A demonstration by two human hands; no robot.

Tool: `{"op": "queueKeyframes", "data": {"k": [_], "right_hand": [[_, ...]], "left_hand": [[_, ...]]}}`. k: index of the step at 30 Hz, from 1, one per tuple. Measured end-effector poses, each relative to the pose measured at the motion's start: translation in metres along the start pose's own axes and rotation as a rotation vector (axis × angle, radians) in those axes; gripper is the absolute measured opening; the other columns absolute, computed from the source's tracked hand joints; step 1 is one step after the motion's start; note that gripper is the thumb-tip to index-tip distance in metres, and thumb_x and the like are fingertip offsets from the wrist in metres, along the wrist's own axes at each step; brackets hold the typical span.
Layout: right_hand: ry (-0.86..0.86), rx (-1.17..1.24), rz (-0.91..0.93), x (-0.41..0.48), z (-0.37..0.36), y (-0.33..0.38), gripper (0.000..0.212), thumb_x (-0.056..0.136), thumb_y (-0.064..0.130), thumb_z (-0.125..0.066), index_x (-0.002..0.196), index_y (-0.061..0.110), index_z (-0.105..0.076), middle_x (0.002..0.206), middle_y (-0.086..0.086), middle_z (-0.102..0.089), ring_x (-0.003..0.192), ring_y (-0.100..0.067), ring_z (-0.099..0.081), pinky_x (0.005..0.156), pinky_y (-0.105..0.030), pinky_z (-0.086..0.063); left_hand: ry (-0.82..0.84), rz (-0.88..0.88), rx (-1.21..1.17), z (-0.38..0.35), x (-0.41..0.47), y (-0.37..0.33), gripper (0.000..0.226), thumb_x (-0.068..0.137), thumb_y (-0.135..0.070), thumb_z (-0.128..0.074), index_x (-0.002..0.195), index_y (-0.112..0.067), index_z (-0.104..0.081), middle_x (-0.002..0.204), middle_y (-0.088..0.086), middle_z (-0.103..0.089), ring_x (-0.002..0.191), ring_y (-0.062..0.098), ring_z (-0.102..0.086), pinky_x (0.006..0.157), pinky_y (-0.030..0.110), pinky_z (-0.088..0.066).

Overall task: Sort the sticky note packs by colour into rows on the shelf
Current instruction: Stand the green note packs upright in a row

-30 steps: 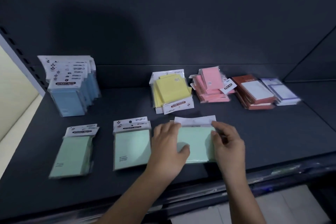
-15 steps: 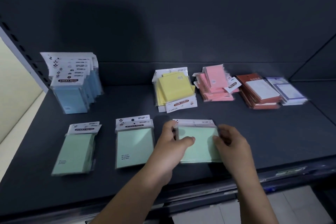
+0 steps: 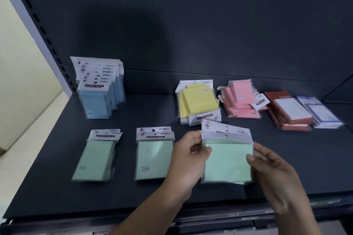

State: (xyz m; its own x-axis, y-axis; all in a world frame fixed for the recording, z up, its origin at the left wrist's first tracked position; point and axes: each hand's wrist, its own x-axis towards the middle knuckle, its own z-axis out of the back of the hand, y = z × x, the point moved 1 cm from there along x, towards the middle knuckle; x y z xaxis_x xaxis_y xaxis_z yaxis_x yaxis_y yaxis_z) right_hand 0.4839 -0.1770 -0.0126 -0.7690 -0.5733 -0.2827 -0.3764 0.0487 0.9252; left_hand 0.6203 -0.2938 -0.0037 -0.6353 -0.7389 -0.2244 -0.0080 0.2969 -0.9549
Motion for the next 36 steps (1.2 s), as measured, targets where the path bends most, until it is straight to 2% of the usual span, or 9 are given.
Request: {"op": "queueKeyframes", "data": {"k": [7, 9, 16, 20, 26, 30, 32, 34, 36], "right_hand": [[0.071, 0.091, 0.16, -0.002, -0.071, 0.02, 0.06, 0.041, 0.013, -0.075, 0.1, 0.006, -0.064, 0.083, -0.002, -0.072, 0.078, -0.009, -0.067, 0.07, -0.014, -0.054], [0.08, 0.057, 0.225, 0.004, -0.101, 0.015, 0.045, 0.061, -0.005, -0.072, 0.104, 0.007, -0.064, 0.085, -0.002, -0.067, 0.079, -0.006, -0.061, 0.074, -0.012, -0.052], [0.137, -0.078, 0.382, 0.041, -0.19, -0.009, 0.036, 0.083, -0.009, -0.059, 0.107, 0.018, -0.061, 0.083, 0.008, -0.059, 0.073, 0.008, -0.056, 0.073, -0.007, -0.046], [0.135, -0.122, 0.447, 0.064, -0.213, -0.022, 0.04, 0.086, -0.008, -0.056, 0.103, 0.028, -0.058, 0.085, 0.012, -0.059, 0.074, 0.011, -0.056, 0.075, -0.007, -0.045], [0.105, -0.381, 0.519, 0.089, -0.223, -0.042, 0.037, 0.09, -0.003, -0.05, 0.121, 0.018, -0.049, 0.104, 0.01, -0.057, 0.1, -0.004, -0.055, 0.09, -0.019, -0.043], [0.096, -0.554, 0.559, 0.097, -0.22, -0.05, 0.043, 0.091, 0.001, -0.05, 0.131, 0.013, -0.041, 0.121, 0.003, -0.054, 0.114, -0.014, -0.052, 0.098, -0.024, -0.041], [0.087, -0.637, 0.583, 0.098, -0.222, -0.048, 0.044, 0.091, 0.002, -0.051, 0.132, 0.011, -0.04, 0.118, 0.003, -0.052, 0.109, -0.007, -0.05, 0.096, -0.02, -0.039], [0.087, -0.71, 0.608, 0.1, -0.223, -0.047, 0.042, 0.09, 0.0, -0.051, 0.13, 0.009, -0.042, 0.107, 0.005, -0.053, 0.092, 0.012, -0.046, 0.082, -0.002, -0.032], [0.096, -0.768, 0.59, 0.101, -0.224, -0.049, 0.039, 0.09, -0.001, -0.049, 0.128, 0.007, -0.041, 0.09, 0.011, -0.048, 0.084, 0.018, -0.046, 0.069, 0.001, -0.032]], "left_hand": [[-0.098, -0.369, 0.039, 0.046, 0.009, -0.045, 0.042, 0.086, 0.01, -0.055, 0.099, -0.029, -0.063, 0.088, -0.018, -0.072, 0.084, -0.004, -0.065, 0.074, 0.009, -0.047], [-0.16, -0.409, 0.014, 0.067, 0.017, -0.056, 0.041, 0.086, 0.011, -0.053, 0.101, -0.026, -0.064, 0.088, -0.017, -0.072, 0.085, -0.002, -0.065, 0.076, 0.012, -0.049], [-0.391, -0.43, 0.019, 0.12, 0.065, -0.057, 0.032, 0.091, 0.001, -0.052, 0.112, -0.021, -0.062, 0.094, -0.015, -0.069, 0.086, -0.006, -0.063, 0.074, 0.009, -0.048], [-0.474, -0.422, 0.079, 0.125, 0.098, -0.047, 0.036, 0.092, -0.003, -0.052, 0.124, -0.019, -0.054, 0.114, -0.007, -0.065, 0.107, 0.004, -0.059, 0.097, 0.027, -0.046], [-0.511, -0.363, 0.24, 0.122, 0.127, -0.032, 0.059, 0.083, 0.003, -0.055, 0.137, -0.017, -0.038, 0.127, 0.002, -0.054, 0.119, 0.016, -0.05, 0.103, 0.042, -0.042], [-0.524, -0.345, 0.382, 0.118, 0.133, -0.024, 0.069, 0.082, 0.006, -0.057, 0.142, -0.01, -0.028, 0.138, 0.006, -0.042, 0.129, 0.018, -0.039, 0.11, 0.039, -0.033], [-0.531, -0.335, 0.398, 0.117, 0.135, -0.023, 0.069, 0.082, 0.005, -0.058, 0.142, -0.009, -0.027, 0.14, 0.007, -0.039, 0.13, 0.017, -0.037, 0.111, 0.037, -0.03], [-0.527, -0.301, 0.389, 0.118, 0.137, -0.02, 0.067, 0.083, 0.004, -0.058, 0.141, -0.008, -0.027, 0.138, 0.008, -0.041, 0.129, 0.019, -0.04, 0.11, 0.038, -0.033], [-0.523, -0.261, 0.421, 0.117, 0.139, -0.017, 0.06, 0.084, 0.001, -0.059, 0.137, -0.007, -0.032, 0.133, 0.009, -0.045, 0.124, 0.022, -0.044, 0.107, 0.038, -0.036]]}}
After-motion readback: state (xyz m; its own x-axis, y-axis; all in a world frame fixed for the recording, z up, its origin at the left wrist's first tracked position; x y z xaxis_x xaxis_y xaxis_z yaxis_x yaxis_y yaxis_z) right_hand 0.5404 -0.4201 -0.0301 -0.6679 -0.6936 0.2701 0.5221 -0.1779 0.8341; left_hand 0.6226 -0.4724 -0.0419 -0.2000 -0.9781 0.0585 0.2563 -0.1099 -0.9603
